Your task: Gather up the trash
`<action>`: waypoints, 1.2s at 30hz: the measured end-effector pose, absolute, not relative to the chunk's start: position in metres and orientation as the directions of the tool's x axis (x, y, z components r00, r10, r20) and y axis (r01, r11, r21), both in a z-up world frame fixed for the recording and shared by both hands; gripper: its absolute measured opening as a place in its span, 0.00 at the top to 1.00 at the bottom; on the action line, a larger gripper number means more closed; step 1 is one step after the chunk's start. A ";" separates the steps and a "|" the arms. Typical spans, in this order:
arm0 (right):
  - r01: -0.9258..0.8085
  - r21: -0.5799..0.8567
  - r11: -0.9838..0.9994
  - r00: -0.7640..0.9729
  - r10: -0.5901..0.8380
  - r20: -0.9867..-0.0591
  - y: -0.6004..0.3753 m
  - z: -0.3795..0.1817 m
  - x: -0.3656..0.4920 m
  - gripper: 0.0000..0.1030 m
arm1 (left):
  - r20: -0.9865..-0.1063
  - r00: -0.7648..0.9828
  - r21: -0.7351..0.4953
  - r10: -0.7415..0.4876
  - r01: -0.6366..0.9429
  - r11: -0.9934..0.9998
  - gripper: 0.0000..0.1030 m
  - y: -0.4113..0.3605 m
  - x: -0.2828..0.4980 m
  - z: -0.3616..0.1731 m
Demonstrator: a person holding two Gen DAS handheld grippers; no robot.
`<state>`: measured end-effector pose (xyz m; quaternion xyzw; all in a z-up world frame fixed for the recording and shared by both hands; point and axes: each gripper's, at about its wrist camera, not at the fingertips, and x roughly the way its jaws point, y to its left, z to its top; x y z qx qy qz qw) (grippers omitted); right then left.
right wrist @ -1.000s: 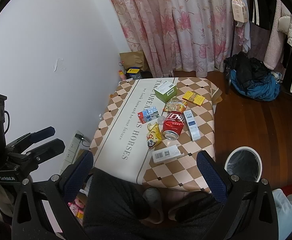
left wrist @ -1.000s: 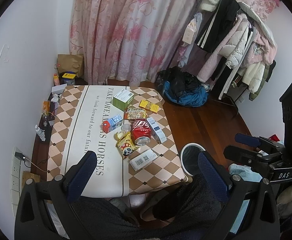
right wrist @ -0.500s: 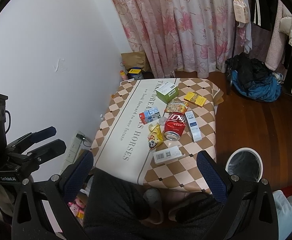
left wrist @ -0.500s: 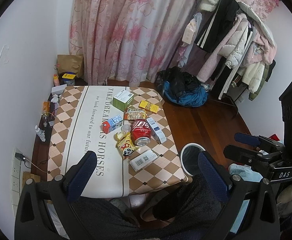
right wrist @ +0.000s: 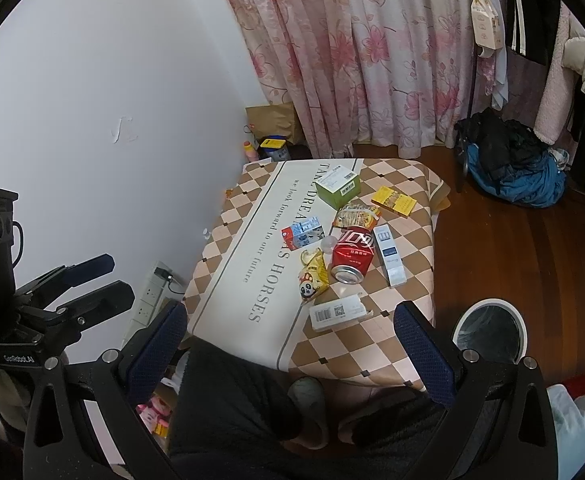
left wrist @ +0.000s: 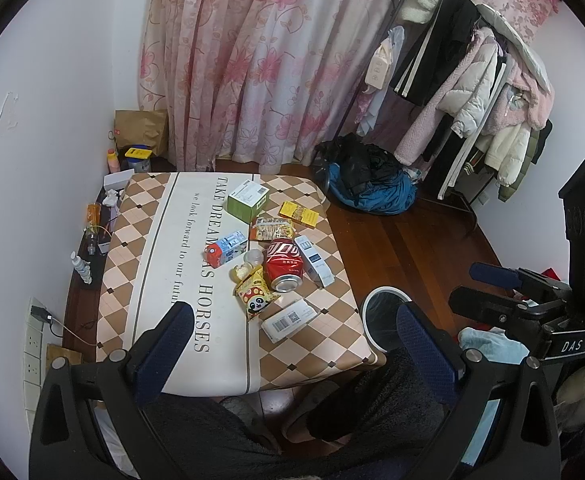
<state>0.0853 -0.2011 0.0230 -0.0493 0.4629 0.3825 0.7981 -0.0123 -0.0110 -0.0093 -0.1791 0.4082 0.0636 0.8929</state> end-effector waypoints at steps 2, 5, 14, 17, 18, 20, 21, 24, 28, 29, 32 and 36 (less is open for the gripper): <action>-0.657 0.277 0.701 0.276 0.566 -0.777 -0.199 0.024 0.086 0.00 | -0.751 0.659 -0.270 -0.034 -0.259 0.927 0.00 -0.010 -0.012 -0.009; -0.657 0.281 0.699 0.272 0.568 -0.777 -0.193 0.024 0.086 0.00 | -0.752 0.659 -0.269 -0.034 -0.259 0.928 0.00 -0.010 -0.012 -0.009; -0.559 0.267 0.785 0.307 0.495 -0.813 -0.184 -0.018 0.135 0.00 | -0.800 0.581 -0.130 0.148 -0.409 0.903 0.00 0.006 0.020 -0.046; -0.489 0.251 0.835 0.295 0.429 -0.854 -0.175 -0.072 0.180 0.01 | -0.836 0.508 -0.063 0.207 -0.465 0.883 0.00 0.023 0.048 -0.084; -0.474 0.238 0.848 0.290 0.406 -0.867 -0.170 -0.089 0.194 0.02 | -0.853 0.476 -0.050 0.212 -0.479 0.876 0.00 0.028 0.059 -0.100; -0.450 0.221 0.865 0.255 0.362 -0.897 -0.163 -0.133 0.224 0.26 | -0.884 0.428 -0.047 0.188 -0.481 0.875 0.00 0.038 0.079 -0.132; -0.444 0.206 0.872 0.238 0.336 -0.911 -0.156 -0.153 0.239 0.33 | -0.902 0.395 -0.041 0.176 -0.485 0.874 0.00 0.044 0.090 -0.150; -0.429 0.167 0.888 0.195 0.272 -0.942 -0.144 -0.204 0.275 0.37 | -0.939 0.328 -0.067 0.104 -0.470 0.880 0.00 0.051 0.114 -0.191; -0.415 0.162 0.895 0.123 0.232 -0.965 -0.131 -0.257 0.311 0.37 | -0.964 0.261 -0.179 -0.057 -0.472 0.863 0.00 0.049 0.145 -0.243; -0.414 0.157 0.896 0.114 0.222 -0.968 -0.127 -0.265 0.316 0.37 | -0.963 0.251 -0.212 -0.098 -0.480 0.851 0.00 0.048 0.151 -0.254; -0.435 0.128 0.891 0.106 0.192 -0.976 -0.116 -0.283 0.327 0.37 | -0.953 0.240 -0.284 -0.183 -0.507 0.814 0.02 0.043 0.167 -0.277; -0.451 0.125 0.884 0.070 0.175 -0.982 -0.101 -0.303 0.342 0.44 | -0.941 0.242 -0.333 -0.235 -0.554 0.763 0.15 0.044 0.180 -0.297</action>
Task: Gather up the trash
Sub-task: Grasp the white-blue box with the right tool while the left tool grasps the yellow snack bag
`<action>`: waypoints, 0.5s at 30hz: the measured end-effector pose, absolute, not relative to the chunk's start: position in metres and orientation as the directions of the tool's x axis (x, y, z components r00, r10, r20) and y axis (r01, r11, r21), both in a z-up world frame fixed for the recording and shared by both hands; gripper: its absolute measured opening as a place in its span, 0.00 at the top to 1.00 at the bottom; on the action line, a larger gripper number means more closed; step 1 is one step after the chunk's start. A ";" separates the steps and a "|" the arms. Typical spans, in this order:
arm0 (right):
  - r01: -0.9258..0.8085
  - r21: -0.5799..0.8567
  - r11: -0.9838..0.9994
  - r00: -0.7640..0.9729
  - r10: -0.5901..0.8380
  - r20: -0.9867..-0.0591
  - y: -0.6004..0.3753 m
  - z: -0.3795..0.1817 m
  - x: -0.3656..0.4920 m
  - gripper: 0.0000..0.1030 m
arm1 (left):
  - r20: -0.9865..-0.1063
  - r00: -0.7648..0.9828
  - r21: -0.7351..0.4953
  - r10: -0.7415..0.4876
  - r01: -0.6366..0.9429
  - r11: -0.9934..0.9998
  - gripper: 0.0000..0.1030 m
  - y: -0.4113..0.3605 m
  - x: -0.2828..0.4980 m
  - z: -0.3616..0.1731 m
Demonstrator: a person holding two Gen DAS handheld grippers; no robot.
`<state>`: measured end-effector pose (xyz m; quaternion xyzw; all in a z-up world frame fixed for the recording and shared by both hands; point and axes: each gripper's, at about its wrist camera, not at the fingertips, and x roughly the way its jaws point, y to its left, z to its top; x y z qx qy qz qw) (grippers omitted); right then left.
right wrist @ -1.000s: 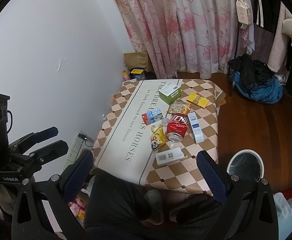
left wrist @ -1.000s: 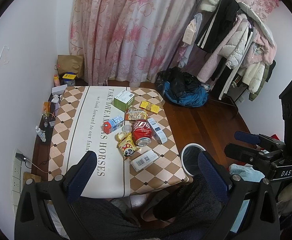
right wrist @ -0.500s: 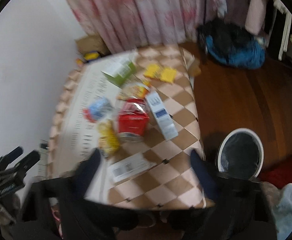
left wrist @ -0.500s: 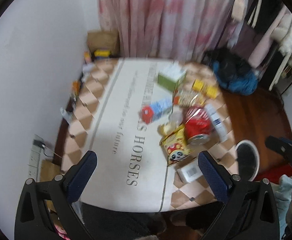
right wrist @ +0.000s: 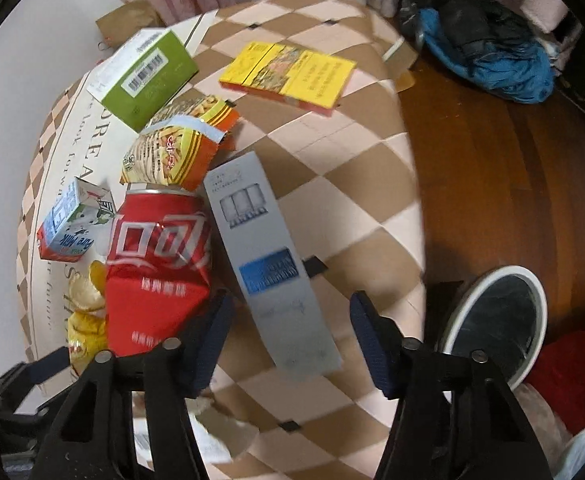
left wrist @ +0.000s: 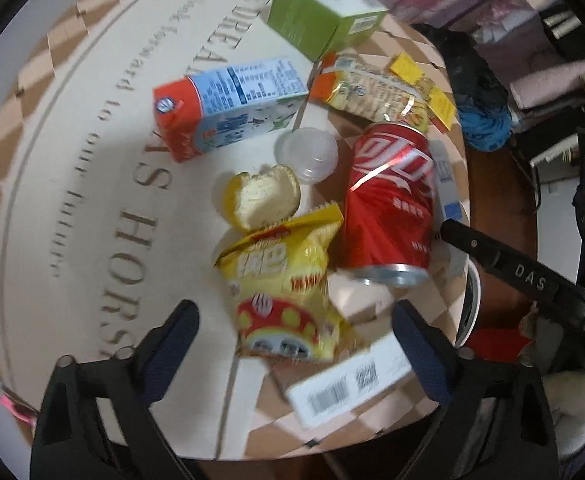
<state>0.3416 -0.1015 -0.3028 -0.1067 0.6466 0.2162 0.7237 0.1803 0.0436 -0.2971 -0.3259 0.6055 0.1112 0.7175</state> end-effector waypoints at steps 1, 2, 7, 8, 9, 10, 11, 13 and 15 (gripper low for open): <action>-0.453 0.124 0.883 0.067 0.172 -0.983 -0.100 -0.305 0.343 0.50 | -0.941 0.236 -0.335 -0.241 -0.570 0.751 0.24 0.044 0.182 -0.301; -0.456 0.125 0.881 0.062 0.172 -0.983 -0.099 -0.309 0.345 0.55 | -0.941 0.236 -0.337 -0.243 -0.580 0.742 0.27 0.045 0.182 -0.304; -0.420 0.138 0.897 0.025 0.163 -0.986 -0.112 -0.311 0.337 0.56 | -0.949 0.237 -0.311 -0.208 -0.595 0.741 0.55 0.050 0.173 -0.305; -0.415 0.140 0.899 0.003 0.155 -0.988 -0.117 -0.312 0.331 0.57 | -0.953 0.233 -0.299 -0.196 -0.596 0.745 0.55 0.051 0.171 -0.305; -0.414 0.147 0.898 -0.028 0.149 -0.988 -0.124 -0.313 0.322 0.57 | -0.957 0.231 -0.283 -0.177 -0.593 0.754 0.55 0.051 0.168 -0.304; -0.412 0.158 0.897 -0.053 0.149 -0.987 -0.127 -0.314 0.316 0.57 | -0.959 0.231 -0.270 -0.162 -0.589 0.761 0.55 0.050 0.165 -0.303; -0.402 0.178 0.898 -0.078 0.160 -0.984 -0.133 -0.314 0.308 0.56 | -0.960 0.232 -0.265 -0.155 -0.588 0.764 0.55 0.050 0.162 -0.303; -0.414 0.175 0.893 -0.069 0.161 -0.984 -0.135 -0.314 0.301 0.48 | -0.959 0.241 -0.266 -0.149 -0.585 0.766 0.54 0.051 0.162 -0.305; -0.425 0.147 0.893 -0.032 0.147 -0.989 -0.134 -0.314 0.298 0.42 | -0.963 0.236 -0.247 -0.131 -0.576 0.779 0.54 0.048 0.162 -0.305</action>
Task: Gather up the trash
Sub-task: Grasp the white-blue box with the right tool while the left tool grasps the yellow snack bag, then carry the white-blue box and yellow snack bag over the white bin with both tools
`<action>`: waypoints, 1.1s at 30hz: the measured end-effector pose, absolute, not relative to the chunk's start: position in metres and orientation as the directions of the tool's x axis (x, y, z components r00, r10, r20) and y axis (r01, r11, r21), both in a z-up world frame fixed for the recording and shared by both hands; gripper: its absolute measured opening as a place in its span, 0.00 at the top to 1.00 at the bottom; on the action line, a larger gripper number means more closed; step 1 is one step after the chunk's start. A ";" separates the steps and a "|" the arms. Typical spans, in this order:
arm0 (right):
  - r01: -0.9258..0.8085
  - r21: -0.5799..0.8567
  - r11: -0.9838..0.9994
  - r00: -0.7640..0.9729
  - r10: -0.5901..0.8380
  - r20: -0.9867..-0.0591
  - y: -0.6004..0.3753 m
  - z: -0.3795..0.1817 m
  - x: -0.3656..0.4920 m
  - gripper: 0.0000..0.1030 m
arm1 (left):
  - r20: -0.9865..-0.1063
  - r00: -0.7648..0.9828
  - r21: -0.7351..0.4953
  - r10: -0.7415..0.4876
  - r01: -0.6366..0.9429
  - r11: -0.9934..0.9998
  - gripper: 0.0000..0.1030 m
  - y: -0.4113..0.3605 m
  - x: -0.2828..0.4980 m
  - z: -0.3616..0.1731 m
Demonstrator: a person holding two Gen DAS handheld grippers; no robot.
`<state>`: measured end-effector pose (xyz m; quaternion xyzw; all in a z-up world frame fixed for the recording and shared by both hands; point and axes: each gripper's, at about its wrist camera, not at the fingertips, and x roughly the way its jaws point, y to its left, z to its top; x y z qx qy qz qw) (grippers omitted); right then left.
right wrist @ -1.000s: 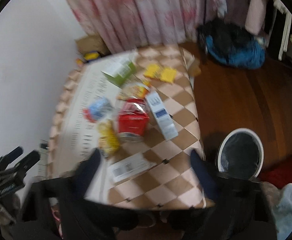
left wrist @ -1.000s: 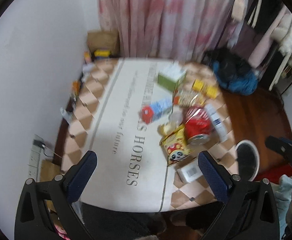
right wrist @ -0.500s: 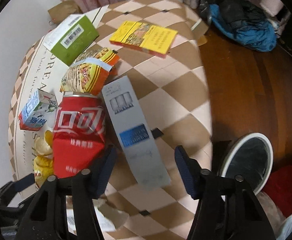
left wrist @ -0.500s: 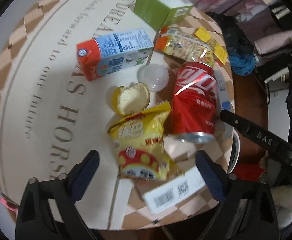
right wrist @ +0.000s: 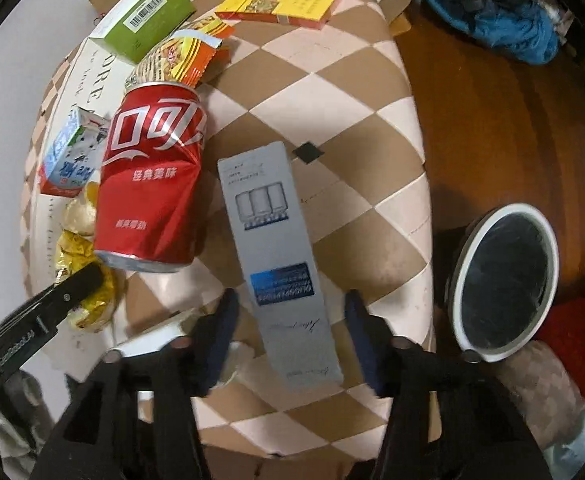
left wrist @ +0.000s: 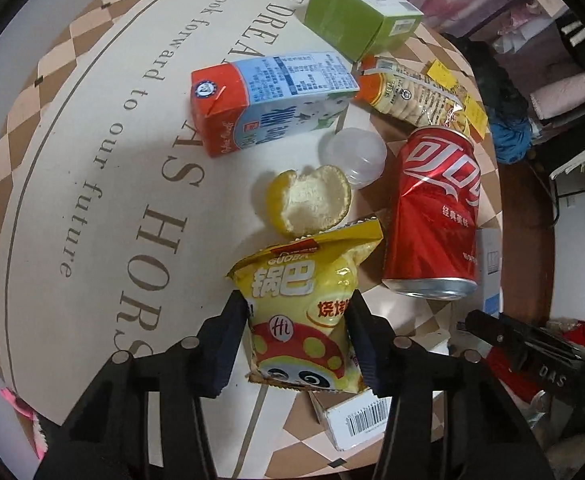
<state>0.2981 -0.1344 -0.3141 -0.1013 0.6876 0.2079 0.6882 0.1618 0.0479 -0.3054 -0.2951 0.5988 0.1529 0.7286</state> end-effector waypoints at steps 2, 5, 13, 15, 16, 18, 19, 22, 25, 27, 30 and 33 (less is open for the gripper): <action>-0.430 0.132 0.893 -0.020 0.137 -0.990 -0.130 -0.318 0.296 0.42 | -0.969 0.224 -0.218 -0.106 -0.565 0.796 0.54 0.043 0.170 -0.305; -0.441 0.092 0.893 0.017 0.111 -0.994 -0.119 -0.322 0.294 0.44 | -0.972 0.218 -0.195 -0.083 -0.561 0.804 0.55 0.042 0.172 -0.304; -0.489 0.001 0.872 0.115 0.065 -0.991 -0.102 -0.319 0.269 0.62 | -0.975 0.223 -0.139 -0.015 -0.552 0.822 0.60 0.038 0.172 -0.298; -0.496 -0.002 0.868 0.135 0.075 -0.988 -0.100 -0.311 0.261 0.62 | -0.973 0.231 -0.127 0.003 -0.547 0.827 0.60 0.035 0.174 -0.293; -0.499 -0.001 0.866 0.145 0.083 -0.986 -0.103 -0.307 0.257 0.62 | -0.971 0.239 -0.122 0.013 -0.543 0.831 0.60 0.034 0.173 -0.289; -0.505 0.004 0.863 0.171 0.105 -0.980 -0.104 -0.295 0.249 0.62 | -0.965 0.260 -0.113 0.035 -0.531 0.840 0.60 0.031 0.170 -0.279; -0.508 0.004 0.861 0.184 0.113 -0.976 -0.104 -0.289 0.246 0.62 | -0.961 0.272 -0.107 0.046 -0.524 0.845 0.61 0.028 0.171 -0.275; -0.521 0.013 0.854 0.220 0.149 -0.964 -0.112 -0.268 0.238 0.62 | -0.947 0.311 -0.089 0.084 -0.504 0.859 0.61 0.021 0.166 -0.256; -0.529 0.032 0.848 0.246 0.190 -0.950 -0.118 -0.247 0.233 0.63 | -0.932 0.346 -0.079 0.109 -0.487 0.870 0.61 0.016 0.162 -0.238; -0.531 0.038 0.847 0.273 0.214 -0.938 -0.127 -0.231 0.235 0.63 | -0.919 0.373 -0.070 0.129 -0.473 0.878 0.61 0.013 0.159 -0.223; -0.524 0.067 0.849 0.298 0.256 -0.920 -0.142 -0.210 0.230 0.63 | -0.899 0.417 -0.072 0.138 -0.449 0.890 0.61 0.006 0.157 -0.200; -0.505 0.094 0.858 0.327 0.292 -0.899 -0.164 -0.189 0.228 0.63 | -0.874 0.467 -0.082 0.135 -0.415 0.906 0.61 -0.007 0.151 -0.172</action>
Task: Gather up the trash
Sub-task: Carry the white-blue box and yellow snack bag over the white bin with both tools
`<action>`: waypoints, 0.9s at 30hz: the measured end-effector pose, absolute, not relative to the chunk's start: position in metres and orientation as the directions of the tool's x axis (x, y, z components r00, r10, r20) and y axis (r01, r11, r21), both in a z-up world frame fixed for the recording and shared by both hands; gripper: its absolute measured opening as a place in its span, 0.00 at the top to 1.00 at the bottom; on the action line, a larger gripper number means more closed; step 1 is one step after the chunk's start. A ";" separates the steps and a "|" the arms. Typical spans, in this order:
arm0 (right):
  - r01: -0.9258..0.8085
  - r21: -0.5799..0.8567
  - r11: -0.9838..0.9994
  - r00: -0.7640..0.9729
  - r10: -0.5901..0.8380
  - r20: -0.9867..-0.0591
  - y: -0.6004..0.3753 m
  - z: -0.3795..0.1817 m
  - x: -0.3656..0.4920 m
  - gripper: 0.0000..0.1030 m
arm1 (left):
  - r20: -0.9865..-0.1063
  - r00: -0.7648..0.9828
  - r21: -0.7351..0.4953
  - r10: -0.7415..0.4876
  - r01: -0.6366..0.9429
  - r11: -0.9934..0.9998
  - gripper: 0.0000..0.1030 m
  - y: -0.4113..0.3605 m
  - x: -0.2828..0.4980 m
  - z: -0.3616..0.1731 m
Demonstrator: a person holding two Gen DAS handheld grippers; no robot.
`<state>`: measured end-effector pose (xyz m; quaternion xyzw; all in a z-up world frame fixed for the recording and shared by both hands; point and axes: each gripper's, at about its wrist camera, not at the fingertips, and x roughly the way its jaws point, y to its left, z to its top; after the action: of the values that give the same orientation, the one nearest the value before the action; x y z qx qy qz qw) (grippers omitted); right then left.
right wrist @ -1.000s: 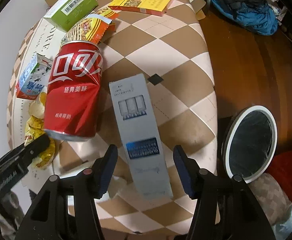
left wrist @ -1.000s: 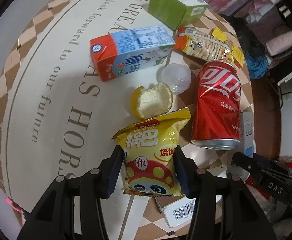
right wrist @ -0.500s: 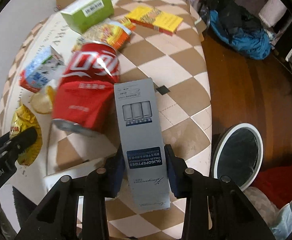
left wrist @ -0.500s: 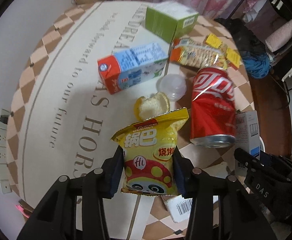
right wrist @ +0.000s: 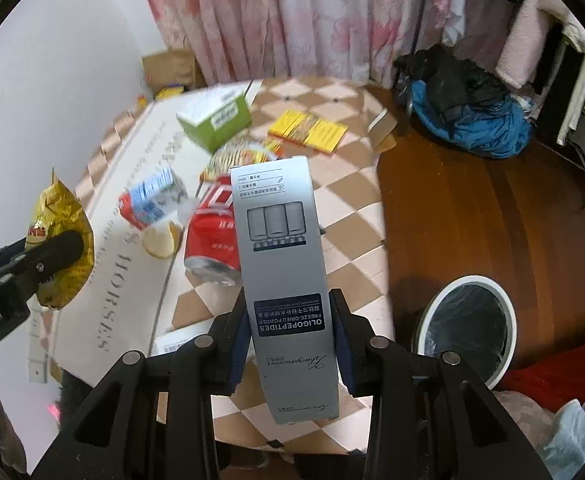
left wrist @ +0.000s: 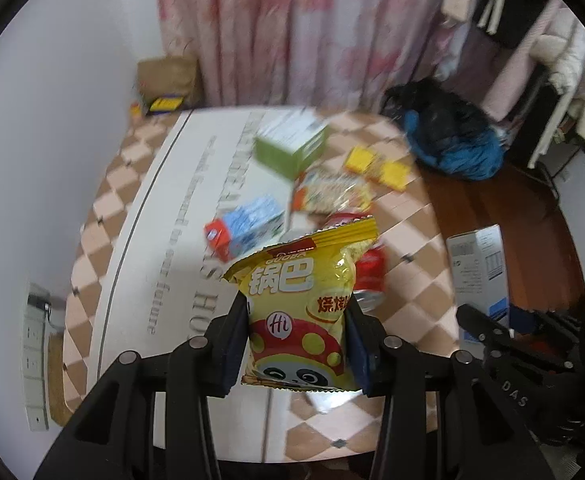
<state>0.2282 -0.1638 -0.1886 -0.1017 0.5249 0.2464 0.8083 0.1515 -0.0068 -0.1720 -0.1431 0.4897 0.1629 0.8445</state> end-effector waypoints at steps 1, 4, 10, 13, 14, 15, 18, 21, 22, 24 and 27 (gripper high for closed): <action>-0.498 0.100 0.861 0.338 0.299 -0.892 -0.170 -0.183 0.231 0.63 | -0.865 0.484 -0.086 0.131 -0.400 0.912 0.61 -0.012 0.153 -0.164; -0.461 0.122 0.879 0.380 0.320 -0.868 -0.203 -0.160 0.234 0.63 | -0.837 0.536 -0.098 0.109 -0.343 0.934 0.61 -0.036 0.164 -0.141; -0.352 0.152 0.923 0.435 0.305 -0.847 -0.283 -0.139 0.250 0.63 | -0.803 0.596 -0.137 0.004 -0.191 0.972 0.61 -0.099 0.208 -0.117; -0.268 0.147 0.952 0.461 0.261 -0.848 -0.332 -0.144 0.264 0.63 | -0.806 0.589 -0.159 -0.068 -0.105 0.982 0.61 -0.139 0.240 -0.122; -0.222 0.150 0.963 0.457 0.238 -0.857 -0.355 -0.151 0.271 0.63 | -0.808 0.582 -0.165 -0.089 -0.080 0.983 0.61 -0.153 0.250 -0.126; -0.192 0.159 0.968 0.452 0.231 -0.862 -0.370 -0.158 0.276 0.63 | -0.811 0.576 -0.172 -0.105 -0.062 0.983 0.61 -0.163 0.258 -0.130; -0.085 0.179 0.980 0.425 0.198 -0.883 -0.421 -0.186 0.294 0.63 | -0.824 0.541 -0.197 -0.168 0.005 0.980 0.61 -0.203 0.288 -0.148; -0.015 0.189 0.982 0.386 0.180 -0.905 -0.458 -0.215 0.308 0.63 | -0.842 0.492 -0.222 -0.224 0.062 0.973 0.61 -0.240 0.314 -0.173; -0.001 0.195 0.981 0.371 0.181 -0.911 -0.466 -0.225 0.312 0.63 | -0.849 0.472 -0.230 -0.238 0.074 0.970 0.61 -0.251 0.322 -0.182; 0.036 0.194 0.980 0.342 0.171 -0.924 -0.484 -0.249 0.320 0.63 | -0.859 0.435 -0.253 -0.269 0.096 0.963 0.61 -0.268 0.336 -0.202; 0.075 0.200 0.977 0.299 0.170 -0.939 -0.502 -0.280 0.327 0.63 | -0.877 0.374 -0.279 -0.303 0.118 0.953 0.61 -0.294 0.353 -0.230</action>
<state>0.3270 -0.5018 -0.2798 0.1034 0.5912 0.0297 0.7993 0.3529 -0.2939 -0.2305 -0.0849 0.5448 -0.1276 0.8245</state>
